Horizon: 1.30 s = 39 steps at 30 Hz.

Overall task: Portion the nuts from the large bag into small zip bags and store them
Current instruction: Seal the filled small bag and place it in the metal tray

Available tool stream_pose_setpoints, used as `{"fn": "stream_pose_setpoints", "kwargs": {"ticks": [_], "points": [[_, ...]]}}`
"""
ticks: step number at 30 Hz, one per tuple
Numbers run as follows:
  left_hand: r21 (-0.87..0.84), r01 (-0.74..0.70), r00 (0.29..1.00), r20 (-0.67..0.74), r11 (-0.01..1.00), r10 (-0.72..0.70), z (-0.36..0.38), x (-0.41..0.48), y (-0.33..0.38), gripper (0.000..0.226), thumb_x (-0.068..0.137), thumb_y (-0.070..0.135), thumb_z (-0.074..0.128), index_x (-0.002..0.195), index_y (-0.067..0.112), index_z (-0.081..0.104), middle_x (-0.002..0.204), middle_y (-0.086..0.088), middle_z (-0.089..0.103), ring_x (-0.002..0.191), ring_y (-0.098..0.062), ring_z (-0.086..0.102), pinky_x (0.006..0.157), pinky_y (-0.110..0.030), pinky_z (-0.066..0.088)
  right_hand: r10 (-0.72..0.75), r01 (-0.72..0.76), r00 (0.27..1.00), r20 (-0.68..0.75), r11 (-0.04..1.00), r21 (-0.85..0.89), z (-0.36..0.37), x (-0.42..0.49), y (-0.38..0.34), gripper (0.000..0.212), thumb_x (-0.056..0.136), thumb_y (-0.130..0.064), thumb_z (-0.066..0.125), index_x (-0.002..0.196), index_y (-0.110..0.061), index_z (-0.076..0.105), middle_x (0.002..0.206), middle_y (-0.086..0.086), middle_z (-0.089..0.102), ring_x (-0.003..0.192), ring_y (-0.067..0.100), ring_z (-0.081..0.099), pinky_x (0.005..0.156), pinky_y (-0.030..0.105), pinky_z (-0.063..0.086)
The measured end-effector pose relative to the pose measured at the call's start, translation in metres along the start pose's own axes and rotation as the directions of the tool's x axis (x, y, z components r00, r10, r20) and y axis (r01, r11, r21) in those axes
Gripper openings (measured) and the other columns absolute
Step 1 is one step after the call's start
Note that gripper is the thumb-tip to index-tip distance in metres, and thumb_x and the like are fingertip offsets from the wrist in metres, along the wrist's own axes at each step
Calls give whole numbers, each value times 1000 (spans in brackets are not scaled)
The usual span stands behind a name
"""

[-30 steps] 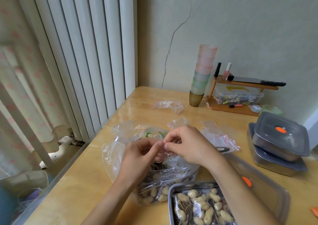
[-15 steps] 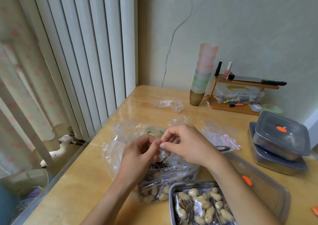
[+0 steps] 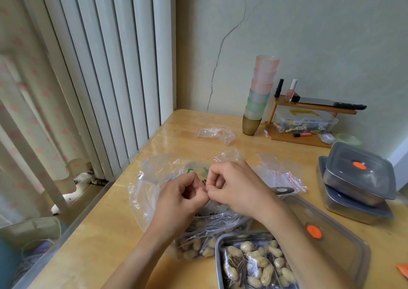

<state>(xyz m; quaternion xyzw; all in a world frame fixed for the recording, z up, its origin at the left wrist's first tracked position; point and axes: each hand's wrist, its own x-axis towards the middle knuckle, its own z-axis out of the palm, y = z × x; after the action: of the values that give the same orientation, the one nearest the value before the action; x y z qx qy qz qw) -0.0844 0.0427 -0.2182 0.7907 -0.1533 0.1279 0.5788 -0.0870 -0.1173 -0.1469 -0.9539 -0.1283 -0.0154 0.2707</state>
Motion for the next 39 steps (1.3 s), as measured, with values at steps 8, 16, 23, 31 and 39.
{"fn": "stream_pose_setpoints", "kwargs": {"ticks": [8,16,23,31,39], "points": [[133,-51,993,-97,990,64,3,-4,2,30,88,7,66,64,19,51,56,3,45,54,-6,39,52,-19,30,26,-30,993,-114,999,-36,-8,1,3,14,81,-14,66,78,-25,57,68,-8,62,69,13,60,66,33,55],[260,-54,992,-98,964,82,0,0,-1,29,80,7,67,61,21,51,53,3,46,51,-8,40,50,-18,32,-165,128,983,-78,928,-350,-9,-1,0,18,96,-13,59,101,-22,44,93,-3,60,81,27,59,71,40,52],[118,23,995,-97,993,-11,1,0,2,38,93,19,66,62,9,47,51,8,35,51,-5,31,50,-18,25,-334,341,940,-68,931,128,-21,-8,-6,15,96,-10,63,92,-22,72,70,-19,61,56,13,61,57,20,44],[-96,176,977,-102,980,-185,-5,3,1,45,100,16,57,58,15,44,57,2,34,56,-12,30,54,-31,26,-188,185,967,174,982,32,-16,-6,2,15,100,-22,59,107,-26,72,68,-29,63,64,-1,62,65,23,41],[-251,286,956,13,925,-292,-10,4,8,38,81,28,53,72,-9,49,63,-13,39,61,-20,33,54,-30,30,-437,428,891,121,899,94,-5,-2,0,2,89,-22,79,88,-21,78,98,-14,63,70,3,54,67,14,36]]}}
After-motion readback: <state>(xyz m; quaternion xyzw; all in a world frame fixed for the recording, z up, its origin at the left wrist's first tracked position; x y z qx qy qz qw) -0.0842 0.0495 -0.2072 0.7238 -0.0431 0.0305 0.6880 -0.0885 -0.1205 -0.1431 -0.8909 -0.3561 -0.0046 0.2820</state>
